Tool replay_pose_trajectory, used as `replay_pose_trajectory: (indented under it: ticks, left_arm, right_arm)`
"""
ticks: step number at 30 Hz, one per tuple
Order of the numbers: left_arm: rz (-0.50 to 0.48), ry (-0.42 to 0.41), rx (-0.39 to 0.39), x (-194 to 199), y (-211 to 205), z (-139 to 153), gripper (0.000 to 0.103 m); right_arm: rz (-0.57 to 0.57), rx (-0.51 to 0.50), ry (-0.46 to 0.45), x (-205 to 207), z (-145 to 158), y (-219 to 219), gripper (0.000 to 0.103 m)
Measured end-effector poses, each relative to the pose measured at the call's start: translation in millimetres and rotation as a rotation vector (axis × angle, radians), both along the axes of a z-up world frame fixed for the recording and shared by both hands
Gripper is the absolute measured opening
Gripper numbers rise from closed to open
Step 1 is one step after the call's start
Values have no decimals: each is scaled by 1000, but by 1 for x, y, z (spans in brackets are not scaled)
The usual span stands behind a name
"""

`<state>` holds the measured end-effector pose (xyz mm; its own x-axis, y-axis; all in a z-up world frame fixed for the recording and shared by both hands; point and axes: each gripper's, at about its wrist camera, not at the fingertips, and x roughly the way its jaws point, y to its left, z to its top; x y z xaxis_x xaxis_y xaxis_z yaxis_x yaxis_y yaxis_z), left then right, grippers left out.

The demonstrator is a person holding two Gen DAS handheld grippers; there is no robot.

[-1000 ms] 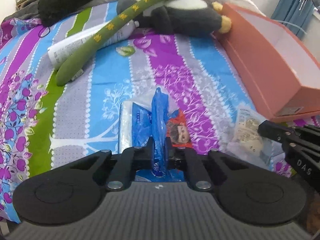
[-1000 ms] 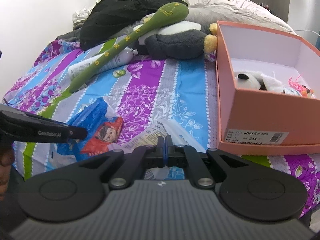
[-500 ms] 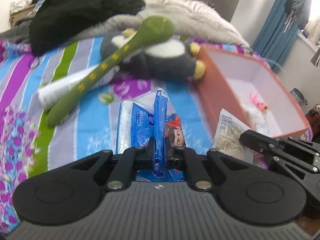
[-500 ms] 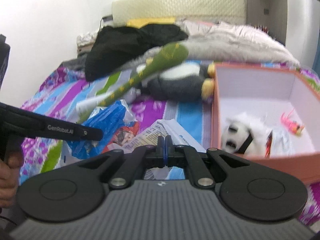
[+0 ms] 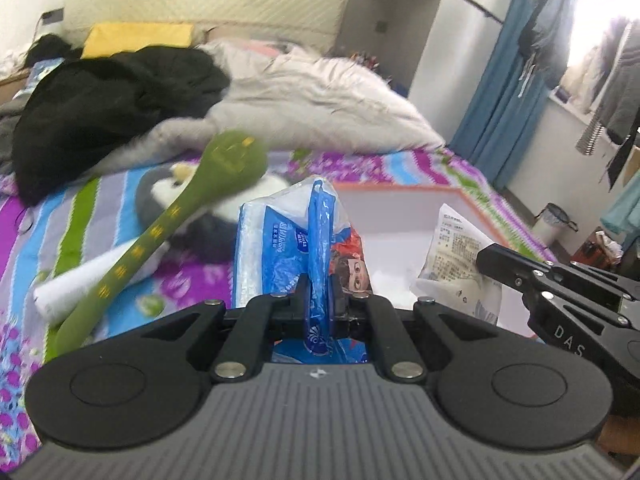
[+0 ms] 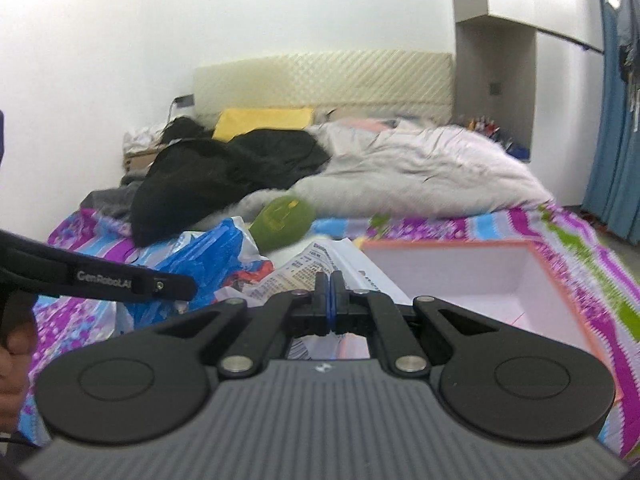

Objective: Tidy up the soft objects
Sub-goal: 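Carry the blue packet and paper packet over the pink box with both grippers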

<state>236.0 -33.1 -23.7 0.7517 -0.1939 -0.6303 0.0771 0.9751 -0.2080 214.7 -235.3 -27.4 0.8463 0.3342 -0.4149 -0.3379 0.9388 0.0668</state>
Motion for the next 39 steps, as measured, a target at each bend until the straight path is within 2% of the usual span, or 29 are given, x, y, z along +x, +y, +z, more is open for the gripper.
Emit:
replay_pose_trajectory:
  ticks: [5, 11, 18, 25, 29, 34, 39]
  left_arm:
    - [-48, -27, -6, 19, -29, 16, 9]
    - [-116, -11, -8, 49, -71, 16, 9]
    - [-197, 90, 0, 90, -121, -17, 9]
    - [-241, 216, 13, 127, -156, -62, 9]
    - [-248, 273, 22, 145, -166, -83, 9]
    - [-241, 321, 37, 158, -172, -101, 10]
    - [-232, 338, 52, 165, -173, -109, 10]
  right_arm:
    - [-56, -11, -34, 11, 12, -27, 4]
    - [-129, -22, -5, 28, 12, -64, 4]
    - [-214, -26, 129, 53, -15, -111, 4]
    - [-260, -11, 284, 77, -57, -142, 4]
    - [-263, 20, 364, 90, -80, -151, 4]
    - [-248, 38, 420, 100, -100, -153, 4]
    - [-253, 56, 460, 110, -116, -156, 6]
